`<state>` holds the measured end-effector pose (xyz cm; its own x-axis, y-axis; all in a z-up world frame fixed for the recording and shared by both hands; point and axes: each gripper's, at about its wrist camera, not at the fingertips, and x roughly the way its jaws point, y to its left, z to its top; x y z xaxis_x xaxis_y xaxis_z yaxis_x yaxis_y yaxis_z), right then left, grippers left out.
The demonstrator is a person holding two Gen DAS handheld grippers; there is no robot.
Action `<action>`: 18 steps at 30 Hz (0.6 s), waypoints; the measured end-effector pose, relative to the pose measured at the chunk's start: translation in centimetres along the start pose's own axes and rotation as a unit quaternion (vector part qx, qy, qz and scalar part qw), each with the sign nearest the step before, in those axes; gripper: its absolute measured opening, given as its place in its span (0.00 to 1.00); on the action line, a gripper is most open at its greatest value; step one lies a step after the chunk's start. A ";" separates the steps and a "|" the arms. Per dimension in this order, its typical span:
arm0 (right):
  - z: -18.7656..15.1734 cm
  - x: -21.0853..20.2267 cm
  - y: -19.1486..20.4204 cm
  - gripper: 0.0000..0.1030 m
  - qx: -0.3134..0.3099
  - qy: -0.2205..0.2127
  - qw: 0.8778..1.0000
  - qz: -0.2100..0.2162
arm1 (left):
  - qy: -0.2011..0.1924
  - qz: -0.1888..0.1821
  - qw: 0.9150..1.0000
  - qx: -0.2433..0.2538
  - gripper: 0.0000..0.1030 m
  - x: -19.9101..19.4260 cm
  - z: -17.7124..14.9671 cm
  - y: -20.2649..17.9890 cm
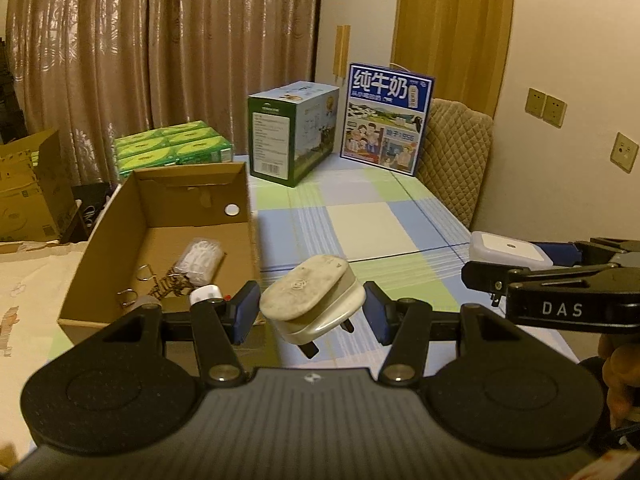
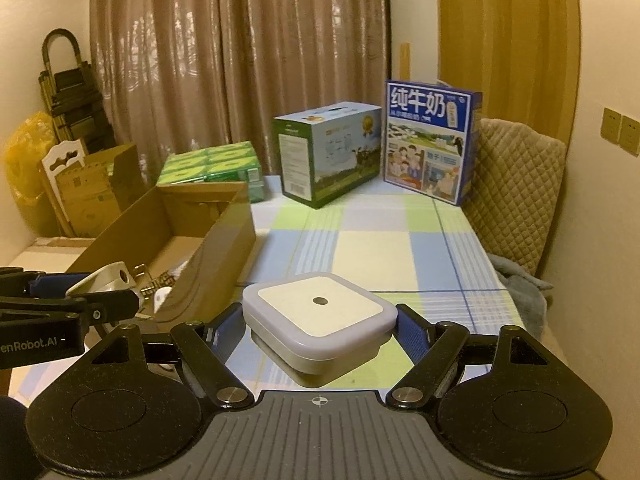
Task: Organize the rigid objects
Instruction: 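Carry the plug adapter with the left tool while the right tool carries the night light to the box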
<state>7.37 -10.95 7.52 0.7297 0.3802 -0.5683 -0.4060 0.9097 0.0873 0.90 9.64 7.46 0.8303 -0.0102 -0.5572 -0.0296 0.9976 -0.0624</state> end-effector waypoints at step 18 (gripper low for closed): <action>1.0 3.0 4.8 0.74 -0.022 0.014 0.998 0.053 | -0.001 0.047 0.999 -0.009 0.49 -0.9 0.5 6.5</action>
<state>8.16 -5.29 7.05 0.6656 0.4681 -0.5813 -0.5044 0.8562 0.1119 0.28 16.15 7.95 0.8239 0.0845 -0.5605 -0.1186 0.9926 -0.0247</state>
